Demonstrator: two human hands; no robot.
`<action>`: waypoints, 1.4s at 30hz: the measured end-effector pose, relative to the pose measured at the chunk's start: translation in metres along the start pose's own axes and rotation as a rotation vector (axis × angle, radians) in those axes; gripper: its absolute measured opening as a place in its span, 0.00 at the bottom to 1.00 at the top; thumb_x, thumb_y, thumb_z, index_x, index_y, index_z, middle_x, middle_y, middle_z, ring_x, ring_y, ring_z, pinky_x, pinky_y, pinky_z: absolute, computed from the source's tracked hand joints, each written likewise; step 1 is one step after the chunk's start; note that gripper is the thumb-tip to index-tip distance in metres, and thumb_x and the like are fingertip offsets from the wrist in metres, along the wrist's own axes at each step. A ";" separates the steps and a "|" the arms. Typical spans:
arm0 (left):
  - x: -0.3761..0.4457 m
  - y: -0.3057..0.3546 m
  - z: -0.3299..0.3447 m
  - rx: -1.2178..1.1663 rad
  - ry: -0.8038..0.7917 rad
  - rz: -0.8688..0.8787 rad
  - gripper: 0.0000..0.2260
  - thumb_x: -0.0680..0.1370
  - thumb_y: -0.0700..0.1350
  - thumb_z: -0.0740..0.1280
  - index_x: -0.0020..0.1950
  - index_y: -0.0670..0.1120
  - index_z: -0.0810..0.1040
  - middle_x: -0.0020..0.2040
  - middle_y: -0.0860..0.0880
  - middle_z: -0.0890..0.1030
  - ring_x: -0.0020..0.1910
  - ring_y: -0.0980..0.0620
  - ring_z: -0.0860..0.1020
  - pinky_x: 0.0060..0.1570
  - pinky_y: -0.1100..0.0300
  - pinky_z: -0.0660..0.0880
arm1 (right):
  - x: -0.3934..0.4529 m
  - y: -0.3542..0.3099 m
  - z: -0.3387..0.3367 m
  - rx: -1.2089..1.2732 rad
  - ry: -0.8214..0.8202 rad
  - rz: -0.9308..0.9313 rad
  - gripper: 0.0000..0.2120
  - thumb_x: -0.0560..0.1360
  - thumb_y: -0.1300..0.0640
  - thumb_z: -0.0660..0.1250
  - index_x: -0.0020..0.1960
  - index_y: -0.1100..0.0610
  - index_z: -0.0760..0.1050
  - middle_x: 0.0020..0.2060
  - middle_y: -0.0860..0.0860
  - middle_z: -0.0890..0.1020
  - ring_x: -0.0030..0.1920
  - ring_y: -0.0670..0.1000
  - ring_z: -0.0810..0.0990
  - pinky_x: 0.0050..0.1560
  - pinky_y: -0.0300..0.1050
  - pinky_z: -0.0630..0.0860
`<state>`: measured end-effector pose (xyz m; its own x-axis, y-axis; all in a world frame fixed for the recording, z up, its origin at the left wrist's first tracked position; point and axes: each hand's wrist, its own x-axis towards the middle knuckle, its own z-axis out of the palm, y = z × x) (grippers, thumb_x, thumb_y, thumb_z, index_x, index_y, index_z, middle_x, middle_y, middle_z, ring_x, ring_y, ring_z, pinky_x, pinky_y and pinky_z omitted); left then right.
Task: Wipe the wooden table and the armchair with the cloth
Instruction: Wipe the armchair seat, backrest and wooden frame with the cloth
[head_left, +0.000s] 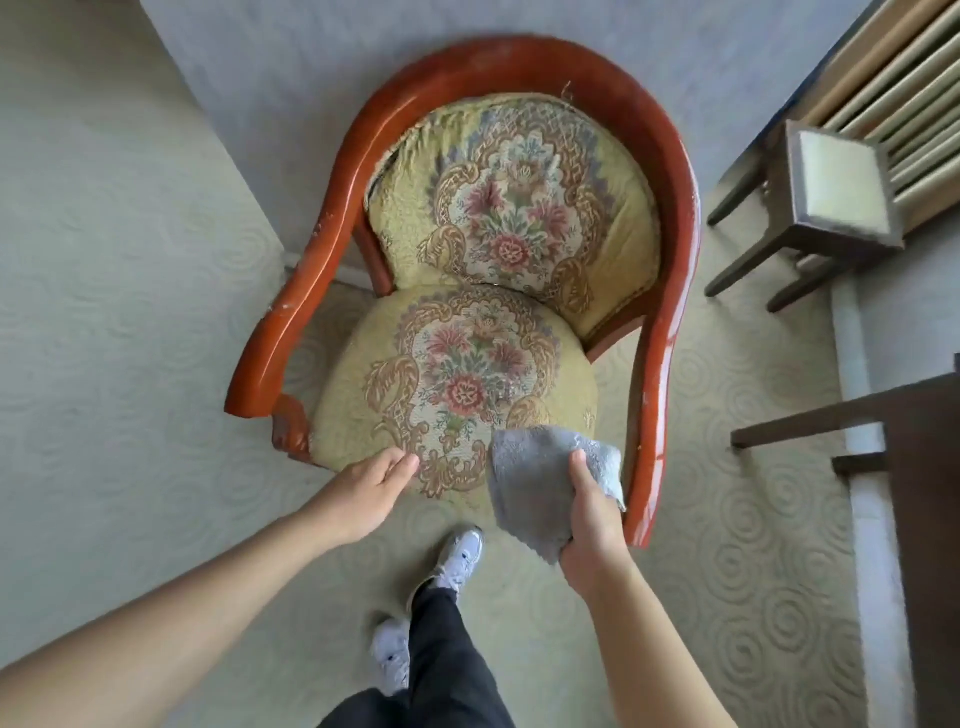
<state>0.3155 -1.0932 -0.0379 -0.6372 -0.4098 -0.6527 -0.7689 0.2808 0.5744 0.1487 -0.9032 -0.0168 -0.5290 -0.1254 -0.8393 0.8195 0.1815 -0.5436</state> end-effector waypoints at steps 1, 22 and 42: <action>0.011 -0.002 0.001 0.043 -0.029 -0.008 0.21 0.84 0.62 0.50 0.59 0.50 0.74 0.56 0.49 0.81 0.58 0.47 0.78 0.54 0.54 0.72 | 0.019 -0.003 0.002 -0.049 0.090 0.003 0.28 0.75 0.39 0.67 0.63 0.62 0.76 0.58 0.56 0.81 0.53 0.56 0.82 0.57 0.52 0.79; 0.310 -0.149 0.058 0.528 0.455 0.196 0.45 0.76 0.73 0.48 0.83 0.44 0.48 0.84 0.45 0.47 0.83 0.48 0.47 0.80 0.50 0.48 | 0.313 0.038 0.062 -0.338 0.755 -0.336 0.29 0.74 0.28 0.57 0.38 0.55 0.71 0.30 0.53 0.78 0.27 0.55 0.76 0.24 0.42 0.67; 0.325 -0.170 0.073 0.627 0.569 0.281 0.46 0.74 0.70 0.55 0.83 0.42 0.49 0.84 0.42 0.50 0.83 0.45 0.49 0.80 0.44 0.50 | 0.331 0.081 0.211 -1.241 -0.009 -1.016 0.34 0.72 0.56 0.52 0.78 0.51 0.60 0.79 0.54 0.55 0.79 0.58 0.46 0.77 0.55 0.35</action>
<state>0.2355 -1.2110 -0.3836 -0.8124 -0.5764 -0.0886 -0.5818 0.7905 0.1916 0.0867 -1.1359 -0.3376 -0.7123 -0.6865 -0.1462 -0.5336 0.6650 -0.5226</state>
